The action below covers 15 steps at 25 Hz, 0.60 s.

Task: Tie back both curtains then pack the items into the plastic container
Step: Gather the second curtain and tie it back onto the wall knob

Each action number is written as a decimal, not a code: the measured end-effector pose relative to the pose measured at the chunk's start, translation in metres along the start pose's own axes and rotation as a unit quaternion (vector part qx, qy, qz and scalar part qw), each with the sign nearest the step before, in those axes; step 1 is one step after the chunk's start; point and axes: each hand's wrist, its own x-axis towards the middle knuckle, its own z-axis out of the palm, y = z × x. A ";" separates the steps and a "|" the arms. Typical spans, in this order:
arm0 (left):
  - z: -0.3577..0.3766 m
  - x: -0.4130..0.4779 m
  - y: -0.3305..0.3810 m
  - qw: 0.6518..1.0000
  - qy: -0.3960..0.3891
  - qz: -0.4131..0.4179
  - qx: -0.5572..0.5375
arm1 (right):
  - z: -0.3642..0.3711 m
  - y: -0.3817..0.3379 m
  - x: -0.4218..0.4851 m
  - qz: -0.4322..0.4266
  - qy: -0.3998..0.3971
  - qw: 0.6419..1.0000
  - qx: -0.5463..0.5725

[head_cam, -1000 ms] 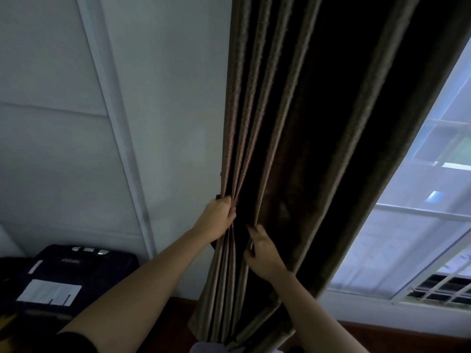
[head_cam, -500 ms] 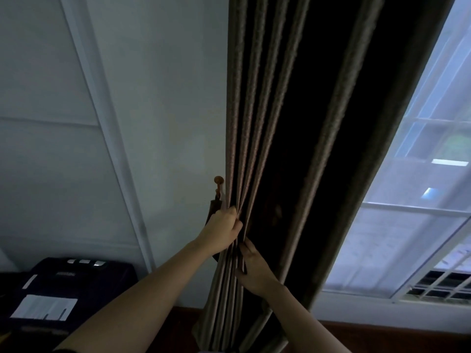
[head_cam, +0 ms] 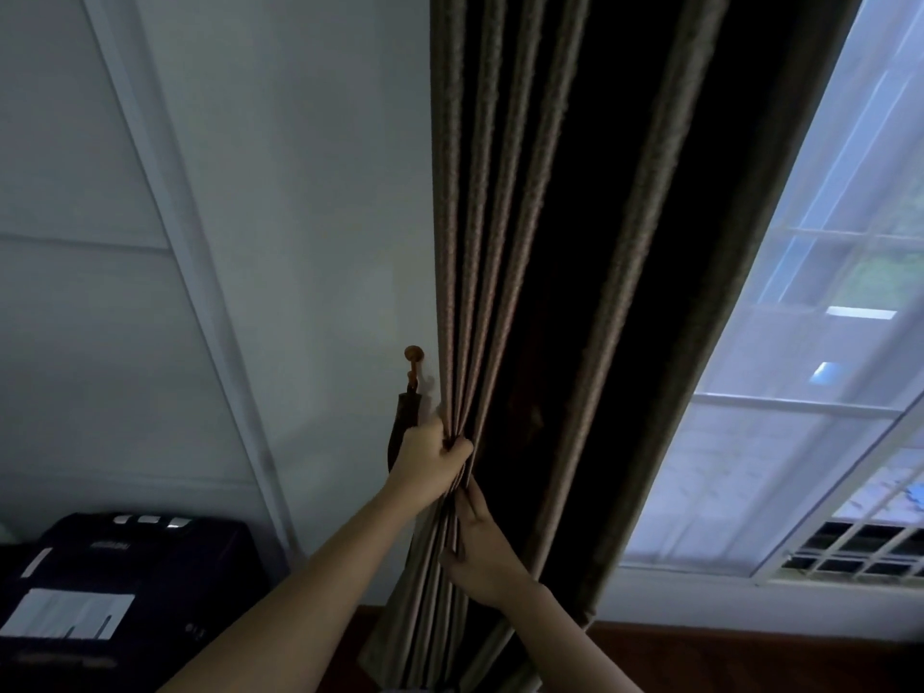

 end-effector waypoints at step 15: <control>-0.058 0.024 0.001 0.994 -0.046 -0.071 0.070 | -0.102 -0.043 0.031 -0.022 0.496 0.853 0.160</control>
